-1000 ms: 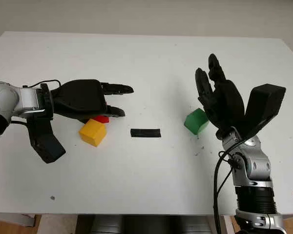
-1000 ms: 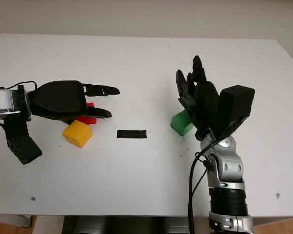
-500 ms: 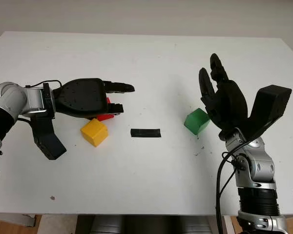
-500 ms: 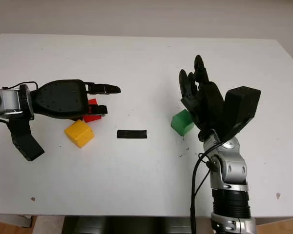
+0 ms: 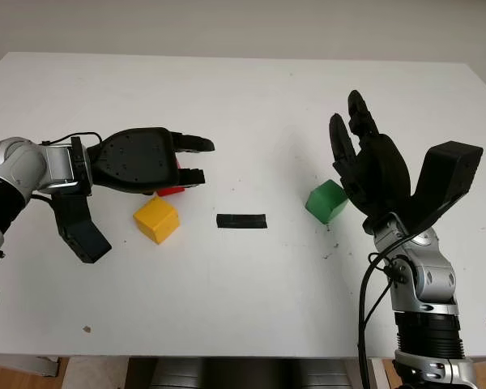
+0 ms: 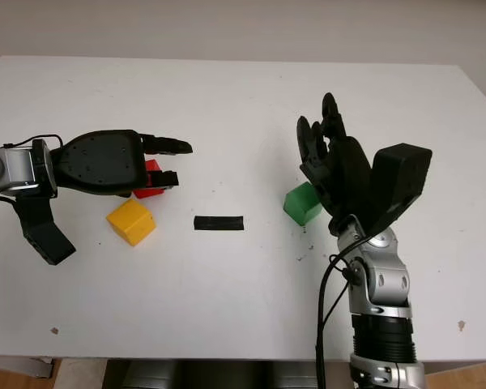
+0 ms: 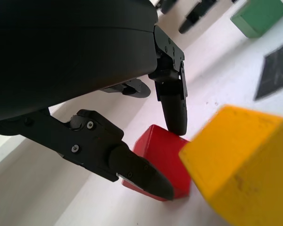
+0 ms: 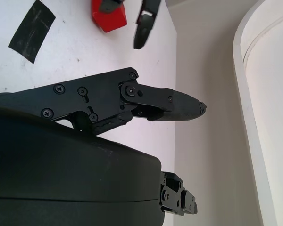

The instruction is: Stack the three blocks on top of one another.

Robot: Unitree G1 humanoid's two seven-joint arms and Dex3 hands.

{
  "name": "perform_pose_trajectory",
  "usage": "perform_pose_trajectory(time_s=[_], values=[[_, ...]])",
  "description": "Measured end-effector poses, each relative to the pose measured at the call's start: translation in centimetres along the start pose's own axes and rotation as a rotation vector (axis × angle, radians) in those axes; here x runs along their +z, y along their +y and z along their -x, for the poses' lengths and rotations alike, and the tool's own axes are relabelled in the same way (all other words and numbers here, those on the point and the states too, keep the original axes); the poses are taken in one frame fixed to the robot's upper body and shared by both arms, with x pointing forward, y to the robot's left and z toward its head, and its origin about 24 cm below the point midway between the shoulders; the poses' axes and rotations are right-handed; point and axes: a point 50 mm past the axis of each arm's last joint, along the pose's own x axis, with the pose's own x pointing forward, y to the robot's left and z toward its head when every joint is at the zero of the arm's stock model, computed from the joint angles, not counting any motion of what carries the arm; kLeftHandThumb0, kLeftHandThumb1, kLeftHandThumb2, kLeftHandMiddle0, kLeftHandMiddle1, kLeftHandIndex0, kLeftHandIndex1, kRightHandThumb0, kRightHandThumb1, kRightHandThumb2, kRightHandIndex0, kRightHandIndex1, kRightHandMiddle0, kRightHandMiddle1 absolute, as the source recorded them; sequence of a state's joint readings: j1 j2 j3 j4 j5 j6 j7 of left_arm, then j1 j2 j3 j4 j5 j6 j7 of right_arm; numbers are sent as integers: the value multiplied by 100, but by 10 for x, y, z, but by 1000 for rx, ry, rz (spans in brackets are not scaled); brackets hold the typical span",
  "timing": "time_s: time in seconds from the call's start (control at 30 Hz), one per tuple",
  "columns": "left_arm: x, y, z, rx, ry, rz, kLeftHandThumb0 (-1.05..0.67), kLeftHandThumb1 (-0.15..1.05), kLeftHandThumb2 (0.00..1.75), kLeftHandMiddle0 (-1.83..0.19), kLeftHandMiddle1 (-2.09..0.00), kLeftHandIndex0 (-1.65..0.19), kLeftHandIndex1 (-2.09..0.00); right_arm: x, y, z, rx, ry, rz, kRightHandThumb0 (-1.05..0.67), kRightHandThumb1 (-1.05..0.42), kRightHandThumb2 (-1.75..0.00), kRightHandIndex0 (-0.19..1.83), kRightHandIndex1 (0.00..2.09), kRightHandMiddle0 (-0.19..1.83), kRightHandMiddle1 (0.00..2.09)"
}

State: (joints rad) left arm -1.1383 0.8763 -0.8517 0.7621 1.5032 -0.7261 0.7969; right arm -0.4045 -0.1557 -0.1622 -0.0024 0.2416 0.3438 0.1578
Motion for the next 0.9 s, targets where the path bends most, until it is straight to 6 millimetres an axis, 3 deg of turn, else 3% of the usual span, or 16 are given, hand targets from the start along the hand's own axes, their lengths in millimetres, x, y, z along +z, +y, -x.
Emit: perform_pose_trajectory(time_s=[0.17,0.37,0.53,0.77,0.83,0.9], values=[[-14,28,-2,107,73,10,-40,92,6,-31,-4,-40,-142,-1,0,0,0,2,0,-57,-105,-48,-19,0,-19,0],[-12,54,-7,182,77,8,-38,92,5,-33,-5,-39,-146,-1,0,0,1,2,0,-57,-105,-49,-19,0,-19,0],[-11,63,-7,206,91,17,-37,90,5,-34,-6,-44,-141,-1,0,0,-3,3,1,-57,-105,-48,-19,0,-19,0],[-10,70,-4,268,146,190,-34,90,5,-33,-5,-43,-140,-1,0,0,-4,10,-2,-55,-105,-49,-19,0,-19,0],[-10,72,-4,268,189,270,-40,90,6,-28,-3,-44,-133,-1,0,0,-4,10,-1,-56,-105,-48,-19,0,-19,0],[-10,72,-6,234,261,391,-58,100,13,-13,-3,-25,-114,-1,0,0,-3,10,-1,-57,-105,-47,-19,0,-19,0]])
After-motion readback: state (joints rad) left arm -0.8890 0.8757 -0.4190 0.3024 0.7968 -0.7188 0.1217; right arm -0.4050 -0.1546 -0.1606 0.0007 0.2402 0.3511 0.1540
